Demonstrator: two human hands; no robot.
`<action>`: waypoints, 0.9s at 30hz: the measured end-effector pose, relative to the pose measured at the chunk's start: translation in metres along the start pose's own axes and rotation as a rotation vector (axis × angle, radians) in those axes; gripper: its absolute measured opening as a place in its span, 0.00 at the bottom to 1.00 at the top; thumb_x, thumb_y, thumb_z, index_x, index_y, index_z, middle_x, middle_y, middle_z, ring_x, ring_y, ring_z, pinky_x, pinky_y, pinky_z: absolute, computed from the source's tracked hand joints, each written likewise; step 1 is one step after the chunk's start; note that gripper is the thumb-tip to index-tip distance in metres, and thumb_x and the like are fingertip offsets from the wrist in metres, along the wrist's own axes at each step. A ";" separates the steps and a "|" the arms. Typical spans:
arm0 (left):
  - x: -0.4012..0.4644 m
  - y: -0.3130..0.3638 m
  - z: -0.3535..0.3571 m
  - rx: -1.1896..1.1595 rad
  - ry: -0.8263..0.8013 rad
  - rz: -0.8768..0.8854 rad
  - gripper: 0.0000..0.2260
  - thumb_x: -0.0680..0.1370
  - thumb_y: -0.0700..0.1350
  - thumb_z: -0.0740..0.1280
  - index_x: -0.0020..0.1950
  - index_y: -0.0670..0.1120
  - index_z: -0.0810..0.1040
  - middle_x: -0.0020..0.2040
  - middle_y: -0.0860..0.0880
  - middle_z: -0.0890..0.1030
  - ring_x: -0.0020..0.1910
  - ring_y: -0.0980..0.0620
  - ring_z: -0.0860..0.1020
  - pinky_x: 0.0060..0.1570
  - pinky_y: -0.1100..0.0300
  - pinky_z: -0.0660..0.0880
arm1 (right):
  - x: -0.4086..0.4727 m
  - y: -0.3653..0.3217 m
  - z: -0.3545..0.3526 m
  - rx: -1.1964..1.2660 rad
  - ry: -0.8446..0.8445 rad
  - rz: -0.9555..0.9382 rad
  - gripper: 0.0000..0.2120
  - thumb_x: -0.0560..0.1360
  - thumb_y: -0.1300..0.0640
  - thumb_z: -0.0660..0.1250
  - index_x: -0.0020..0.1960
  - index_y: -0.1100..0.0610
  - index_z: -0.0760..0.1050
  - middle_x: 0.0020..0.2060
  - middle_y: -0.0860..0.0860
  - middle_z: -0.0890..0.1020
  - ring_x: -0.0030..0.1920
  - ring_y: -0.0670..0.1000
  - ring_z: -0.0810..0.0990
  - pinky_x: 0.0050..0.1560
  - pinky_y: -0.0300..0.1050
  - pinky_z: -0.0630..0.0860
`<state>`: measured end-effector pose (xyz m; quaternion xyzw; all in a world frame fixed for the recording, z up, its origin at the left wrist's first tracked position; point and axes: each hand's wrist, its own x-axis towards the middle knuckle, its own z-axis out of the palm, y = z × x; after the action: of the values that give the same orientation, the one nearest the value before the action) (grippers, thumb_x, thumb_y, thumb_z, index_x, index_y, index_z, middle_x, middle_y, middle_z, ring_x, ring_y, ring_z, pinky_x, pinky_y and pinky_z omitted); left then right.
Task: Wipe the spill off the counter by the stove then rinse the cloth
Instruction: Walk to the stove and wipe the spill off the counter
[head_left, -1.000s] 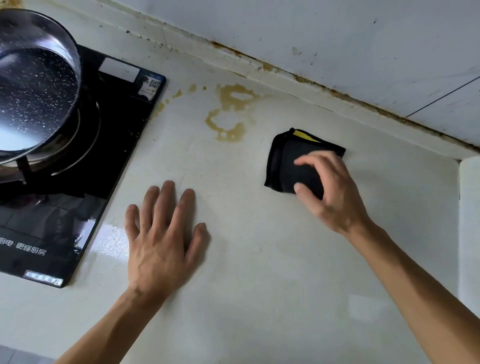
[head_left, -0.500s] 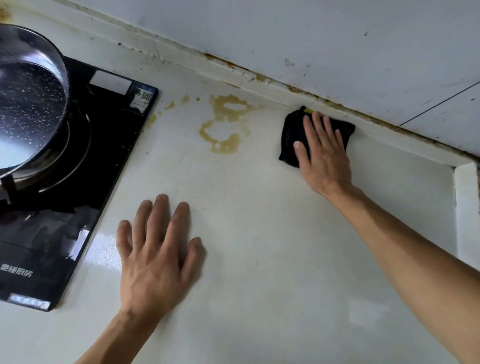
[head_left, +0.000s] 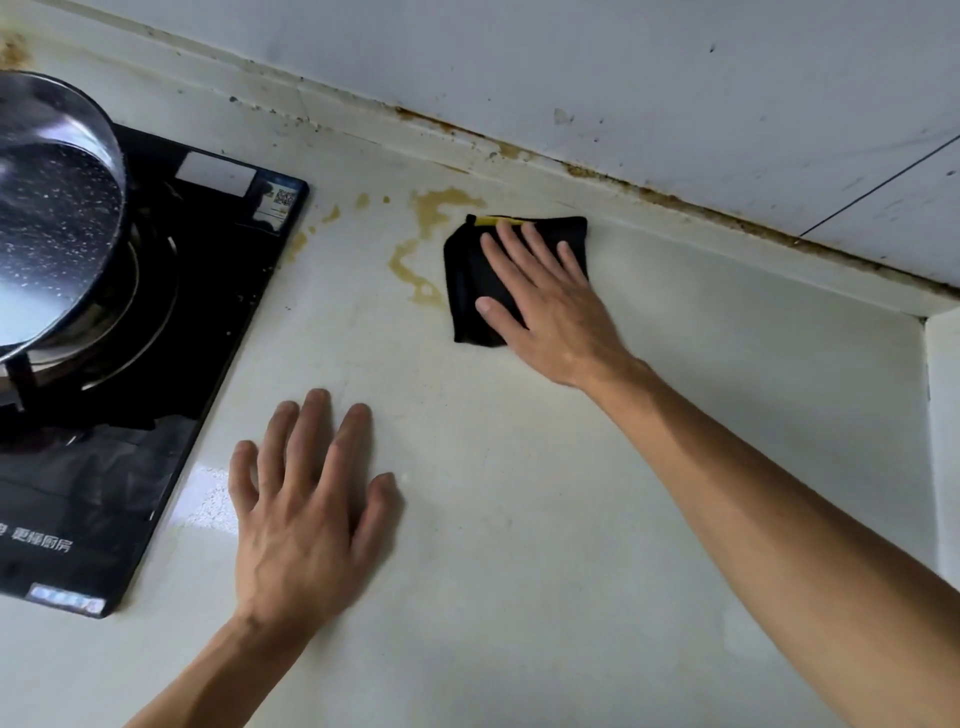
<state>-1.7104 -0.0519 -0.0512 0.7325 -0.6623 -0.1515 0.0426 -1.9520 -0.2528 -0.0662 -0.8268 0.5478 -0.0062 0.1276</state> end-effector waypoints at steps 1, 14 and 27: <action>0.000 0.000 0.000 0.002 -0.001 -0.002 0.31 0.81 0.60 0.57 0.82 0.49 0.69 0.84 0.42 0.63 0.85 0.37 0.58 0.80 0.34 0.53 | -0.012 0.012 0.000 -0.013 0.018 0.032 0.32 0.86 0.38 0.49 0.86 0.48 0.47 0.86 0.46 0.47 0.85 0.49 0.42 0.85 0.56 0.42; 0.001 -0.006 0.012 0.000 0.062 0.018 0.29 0.81 0.59 0.60 0.81 0.50 0.70 0.83 0.43 0.64 0.83 0.37 0.60 0.79 0.35 0.53 | 0.035 -0.053 0.008 -0.015 0.060 0.186 0.34 0.86 0.39 0.48 0.86 0.53 0.46 0.86 0.51 0.47 0.86 0.53 0.44 0.84 0.57 0.43; 0.003 -0.014 0.024 0.019 0.105 0.046 0.29 0.82 0.60 0.61 0.82 0.50 0.68 0.84 0.45 0.63 0.84 0.38 0.59 0.80 0.34 0.53 | 0.086 -0.048 0.002 -0.059 0.044 0.016 0.33 0.86 0.39 0.49 0.86 0.53 0.47 0.86 0.50 0.49 0.86 0.52 0.46 0.84 0.56 0.46</action>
<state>-1.7035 -0.0494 -0.0786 0.7242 -0.6774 -0.1055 0.0739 -1.8737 -0.3129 -0.0687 -0.8254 0.5571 -0.0075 0.0911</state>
